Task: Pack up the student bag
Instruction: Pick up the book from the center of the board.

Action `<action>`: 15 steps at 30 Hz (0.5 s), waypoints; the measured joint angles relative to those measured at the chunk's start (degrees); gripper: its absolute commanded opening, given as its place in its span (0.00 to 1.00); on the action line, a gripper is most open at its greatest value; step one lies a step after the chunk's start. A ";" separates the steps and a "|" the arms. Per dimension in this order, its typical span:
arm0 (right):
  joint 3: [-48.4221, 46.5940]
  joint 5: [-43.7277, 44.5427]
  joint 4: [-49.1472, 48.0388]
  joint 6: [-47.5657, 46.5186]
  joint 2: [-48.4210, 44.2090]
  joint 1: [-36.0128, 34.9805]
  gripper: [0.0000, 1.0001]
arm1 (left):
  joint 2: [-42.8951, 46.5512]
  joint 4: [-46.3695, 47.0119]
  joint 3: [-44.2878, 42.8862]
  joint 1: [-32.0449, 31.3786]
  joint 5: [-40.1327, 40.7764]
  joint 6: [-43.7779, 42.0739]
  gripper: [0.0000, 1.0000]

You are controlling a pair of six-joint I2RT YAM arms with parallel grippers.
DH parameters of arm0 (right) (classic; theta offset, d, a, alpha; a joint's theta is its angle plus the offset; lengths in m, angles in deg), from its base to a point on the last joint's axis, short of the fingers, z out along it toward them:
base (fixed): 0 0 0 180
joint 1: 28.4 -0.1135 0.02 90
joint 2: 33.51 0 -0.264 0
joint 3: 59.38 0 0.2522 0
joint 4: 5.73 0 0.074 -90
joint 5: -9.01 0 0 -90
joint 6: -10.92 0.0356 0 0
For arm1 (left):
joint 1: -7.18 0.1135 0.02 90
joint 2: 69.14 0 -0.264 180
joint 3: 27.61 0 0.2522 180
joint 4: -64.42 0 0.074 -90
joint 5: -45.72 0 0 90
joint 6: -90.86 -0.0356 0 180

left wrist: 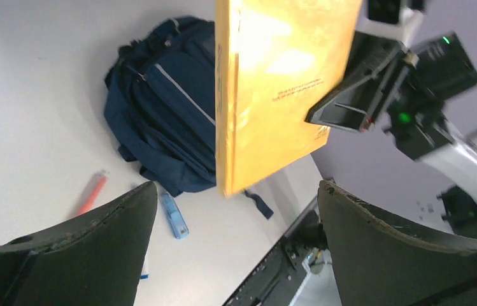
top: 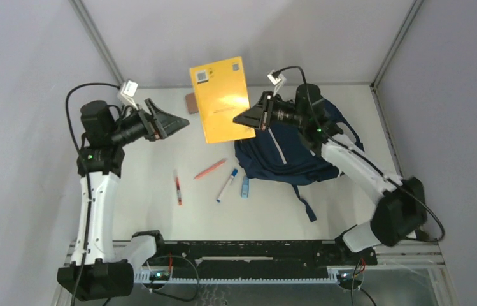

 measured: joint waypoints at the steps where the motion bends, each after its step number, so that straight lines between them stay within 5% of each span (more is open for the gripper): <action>1: -0.13 5.05 4.59 -4.63 -2.62 -0.59 0.00 | 0.50 -0.61 -0.61 0.66 0.50 0.33 1.00; 5: -0.70 31.15 17.33 -23.43 -9.49 -8.87 0.00 | 1.90 -2.75 -3.17 2.40 2.32 2.73 1.00; 8: 1.36 50.69 17.31 -36.41 -9.97 -17.40 0.00 | 2.14 -2.56 -4.07 2.45 3.43 7.19 1.00; 15: 19.02 85.15 -11.23 -71.84 -3.61 -27.82 0.00 | 4.31 1.09 -3.32 2.43 6.27 20.33 1.00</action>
